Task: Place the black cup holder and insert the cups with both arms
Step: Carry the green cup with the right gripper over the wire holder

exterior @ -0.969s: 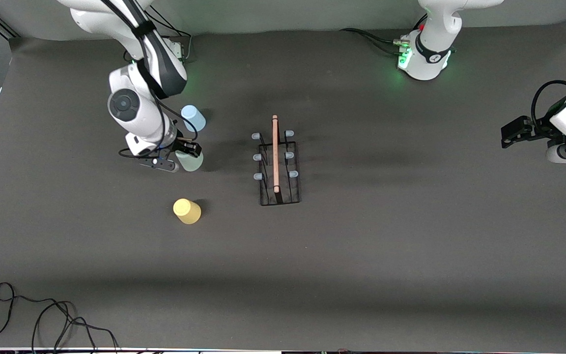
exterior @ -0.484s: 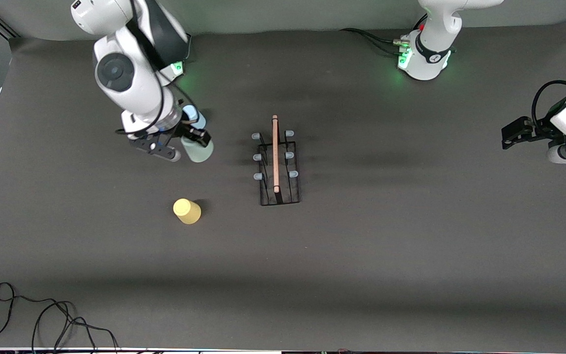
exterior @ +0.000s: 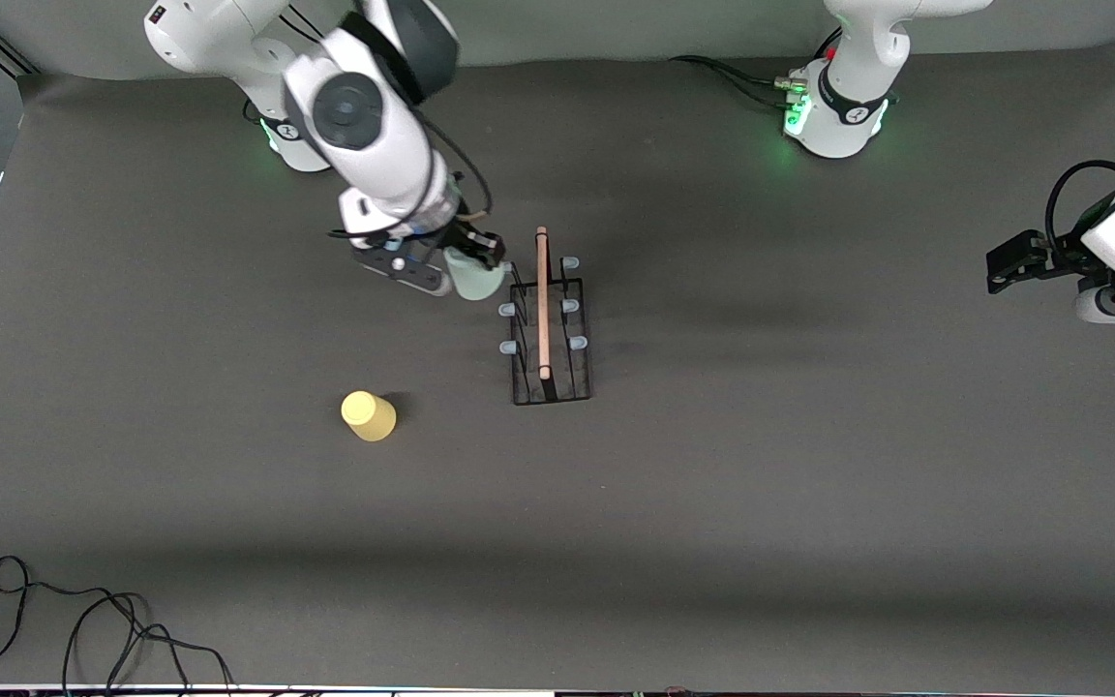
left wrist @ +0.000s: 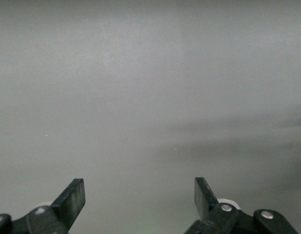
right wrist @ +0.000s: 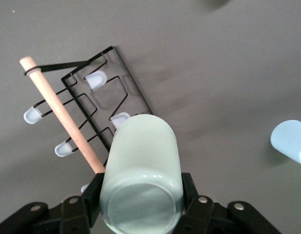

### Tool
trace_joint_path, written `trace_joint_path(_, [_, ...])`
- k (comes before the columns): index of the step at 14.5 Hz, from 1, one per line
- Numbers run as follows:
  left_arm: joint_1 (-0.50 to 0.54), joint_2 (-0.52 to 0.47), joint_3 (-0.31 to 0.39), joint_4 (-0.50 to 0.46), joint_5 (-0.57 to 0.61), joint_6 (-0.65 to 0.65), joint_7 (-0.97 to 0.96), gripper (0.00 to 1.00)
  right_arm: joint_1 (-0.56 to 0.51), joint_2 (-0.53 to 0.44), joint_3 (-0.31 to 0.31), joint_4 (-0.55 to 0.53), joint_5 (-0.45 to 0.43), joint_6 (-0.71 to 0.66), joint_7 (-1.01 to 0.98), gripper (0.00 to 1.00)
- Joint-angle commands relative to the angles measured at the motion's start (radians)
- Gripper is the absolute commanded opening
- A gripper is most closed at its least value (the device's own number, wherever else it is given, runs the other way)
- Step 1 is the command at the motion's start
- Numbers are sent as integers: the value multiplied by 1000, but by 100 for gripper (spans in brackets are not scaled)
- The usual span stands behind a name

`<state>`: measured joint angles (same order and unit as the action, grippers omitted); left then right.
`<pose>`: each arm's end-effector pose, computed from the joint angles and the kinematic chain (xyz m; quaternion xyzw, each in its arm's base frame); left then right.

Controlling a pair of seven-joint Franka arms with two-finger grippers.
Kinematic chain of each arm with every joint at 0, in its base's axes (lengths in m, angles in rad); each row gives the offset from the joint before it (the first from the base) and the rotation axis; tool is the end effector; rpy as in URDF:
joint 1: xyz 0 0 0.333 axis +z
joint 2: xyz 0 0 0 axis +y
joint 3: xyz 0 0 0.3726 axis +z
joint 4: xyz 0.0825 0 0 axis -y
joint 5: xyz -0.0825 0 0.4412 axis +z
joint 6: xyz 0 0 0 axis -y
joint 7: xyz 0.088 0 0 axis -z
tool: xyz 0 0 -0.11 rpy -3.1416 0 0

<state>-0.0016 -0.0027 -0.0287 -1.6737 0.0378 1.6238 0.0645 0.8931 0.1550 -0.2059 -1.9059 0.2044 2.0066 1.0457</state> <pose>0.6113 -0.0146 0.6298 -0.9984 0.0488 0.0239 0.0185 0.4907 0.4256 0.4417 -0.9719 0.2214 0.0737 0.0301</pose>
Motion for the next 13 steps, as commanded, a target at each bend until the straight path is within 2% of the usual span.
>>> trace_joint_path(1, [-9,1,3,12,17,-18,2,100,29,83,-10,56,18,-5,16,4])
trace_joint_path(8, [-12,1,3,6,19,-21,-3,100,82,130,-12,34,17,-5,14,5])
trace_joint_path(10, [-12,3,3,6,19,-24,-3,100,87,153,-12,36,9,-5,14,26])
trace_joint_path(12, [-12,3,3,6,19,-24,-3,100,87,167,-13,37,4,3,11,63])
trace_joint_path(13, [-12,3,3,6,19,-25,-3,100,87,173,-12,37,1,4,11,70])
